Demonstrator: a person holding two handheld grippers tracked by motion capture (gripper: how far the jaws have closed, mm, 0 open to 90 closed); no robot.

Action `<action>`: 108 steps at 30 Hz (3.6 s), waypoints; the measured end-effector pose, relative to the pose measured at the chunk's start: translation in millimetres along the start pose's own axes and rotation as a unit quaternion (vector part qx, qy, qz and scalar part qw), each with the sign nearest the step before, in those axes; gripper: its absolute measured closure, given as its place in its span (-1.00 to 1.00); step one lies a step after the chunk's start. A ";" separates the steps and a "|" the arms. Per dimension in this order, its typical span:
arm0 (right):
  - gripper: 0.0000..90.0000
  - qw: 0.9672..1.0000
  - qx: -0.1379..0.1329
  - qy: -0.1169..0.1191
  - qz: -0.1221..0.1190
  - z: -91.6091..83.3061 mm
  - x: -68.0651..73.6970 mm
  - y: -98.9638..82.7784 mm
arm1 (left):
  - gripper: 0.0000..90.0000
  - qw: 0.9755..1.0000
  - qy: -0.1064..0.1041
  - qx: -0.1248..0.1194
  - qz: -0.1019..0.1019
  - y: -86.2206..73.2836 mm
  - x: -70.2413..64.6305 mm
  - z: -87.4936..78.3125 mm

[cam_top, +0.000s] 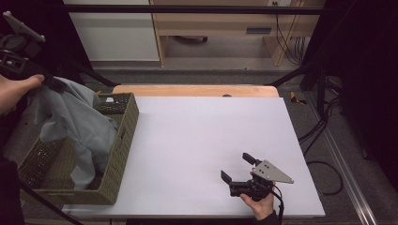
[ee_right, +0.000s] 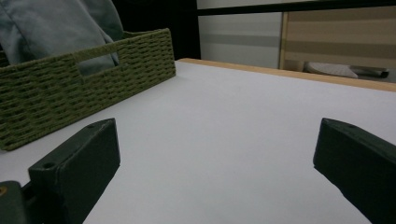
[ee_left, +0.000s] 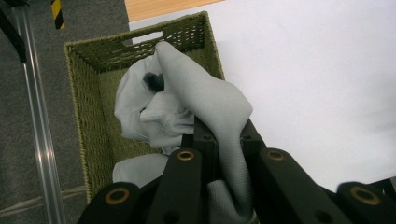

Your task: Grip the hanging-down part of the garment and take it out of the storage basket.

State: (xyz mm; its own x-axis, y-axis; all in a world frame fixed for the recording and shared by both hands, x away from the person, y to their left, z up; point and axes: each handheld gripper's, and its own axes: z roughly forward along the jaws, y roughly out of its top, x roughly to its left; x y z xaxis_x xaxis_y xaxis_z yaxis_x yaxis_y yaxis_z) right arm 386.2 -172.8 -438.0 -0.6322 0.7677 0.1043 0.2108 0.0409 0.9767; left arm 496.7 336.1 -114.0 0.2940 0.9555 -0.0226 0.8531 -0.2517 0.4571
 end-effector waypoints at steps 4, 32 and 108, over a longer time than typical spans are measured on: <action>-0.98 1.000 -0.002 0.019 -0.005 12.2 11.2 9.3 | 0.83 1.000 -0.002 0.005 0.005 2.9 -4.4 1.4; -0.91 0.987 0.000 0.159 0.005 152.6 104.2 67.3 | 0.83 0.999 -0.001 0.032 0.012 6.0 -5.9 17.8; 0.96 0.970 0.047 0.230 -0.059 242.2 185.3 96.0 | 0.83 1.000 0.001 0.023 0.015 3.4 -2.1 12.2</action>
State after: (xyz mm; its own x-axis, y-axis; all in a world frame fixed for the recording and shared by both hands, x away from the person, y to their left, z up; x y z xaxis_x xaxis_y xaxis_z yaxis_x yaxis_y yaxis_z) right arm 469.9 128.2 -370.3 -0.9174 0.3882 0.0874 0.1707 0.1857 0.9677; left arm 504.2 331.3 -123.3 0.3194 0.9476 -0.0082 0.8625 -0.2871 0.4168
